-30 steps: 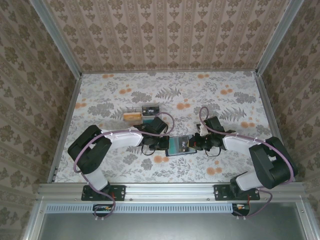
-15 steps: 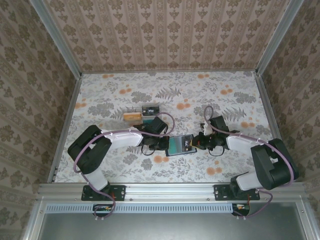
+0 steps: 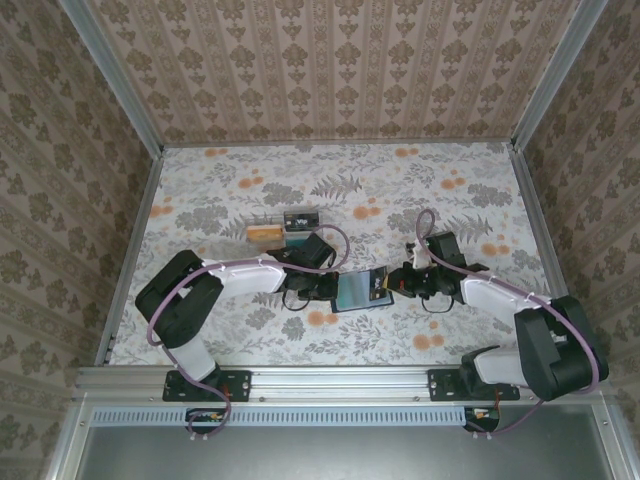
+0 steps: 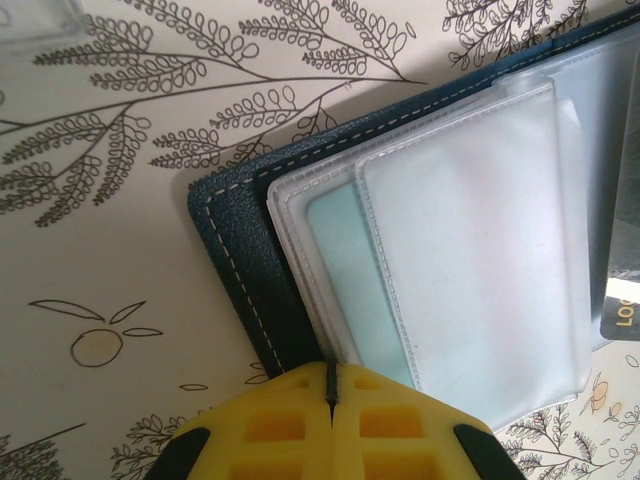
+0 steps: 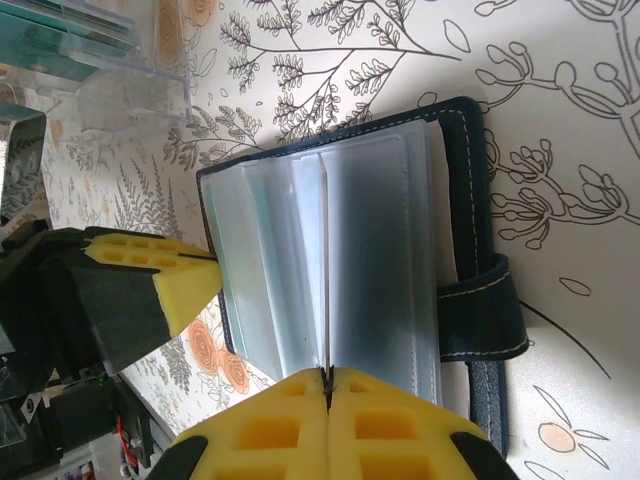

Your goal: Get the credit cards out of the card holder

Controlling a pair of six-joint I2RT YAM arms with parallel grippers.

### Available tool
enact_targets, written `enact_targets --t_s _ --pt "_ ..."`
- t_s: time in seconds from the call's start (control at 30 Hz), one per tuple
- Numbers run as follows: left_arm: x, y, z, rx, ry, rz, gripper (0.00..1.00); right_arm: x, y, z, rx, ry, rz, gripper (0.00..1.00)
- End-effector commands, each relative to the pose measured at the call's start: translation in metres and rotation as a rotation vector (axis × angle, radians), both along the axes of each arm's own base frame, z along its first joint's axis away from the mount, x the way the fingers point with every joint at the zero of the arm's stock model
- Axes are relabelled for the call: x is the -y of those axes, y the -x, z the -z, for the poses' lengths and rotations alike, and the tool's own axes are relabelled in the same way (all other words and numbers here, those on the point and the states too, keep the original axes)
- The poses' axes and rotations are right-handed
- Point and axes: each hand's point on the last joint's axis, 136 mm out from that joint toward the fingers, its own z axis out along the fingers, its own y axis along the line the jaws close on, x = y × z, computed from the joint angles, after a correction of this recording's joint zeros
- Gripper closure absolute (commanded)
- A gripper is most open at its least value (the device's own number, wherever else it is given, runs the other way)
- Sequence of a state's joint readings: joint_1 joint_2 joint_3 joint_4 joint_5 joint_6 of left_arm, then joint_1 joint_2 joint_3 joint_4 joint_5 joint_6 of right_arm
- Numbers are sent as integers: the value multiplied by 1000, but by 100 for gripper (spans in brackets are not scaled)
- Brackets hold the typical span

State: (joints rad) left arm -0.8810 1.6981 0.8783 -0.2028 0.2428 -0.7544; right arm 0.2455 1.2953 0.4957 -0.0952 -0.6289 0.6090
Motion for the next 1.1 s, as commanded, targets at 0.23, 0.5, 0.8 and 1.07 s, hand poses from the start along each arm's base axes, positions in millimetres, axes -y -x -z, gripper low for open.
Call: enact_targets --t_s 0.23,0.5,0.8,1.07 --pt "-14 -2 -28 31 -9 -22 93 -2 3 -35 74 -67 14 100" --pt "-7 -28 -115 188 286 -154 62 -17 -8 -86 198 -176 -19 100" --pt "-4 -36 -177 238 661 -214 60 -54 -22 -149 365 -284 -112 100" --pt "-1 -33 -191 240 766 -205 63 -79 -25 -167 386 -352 -179 100"
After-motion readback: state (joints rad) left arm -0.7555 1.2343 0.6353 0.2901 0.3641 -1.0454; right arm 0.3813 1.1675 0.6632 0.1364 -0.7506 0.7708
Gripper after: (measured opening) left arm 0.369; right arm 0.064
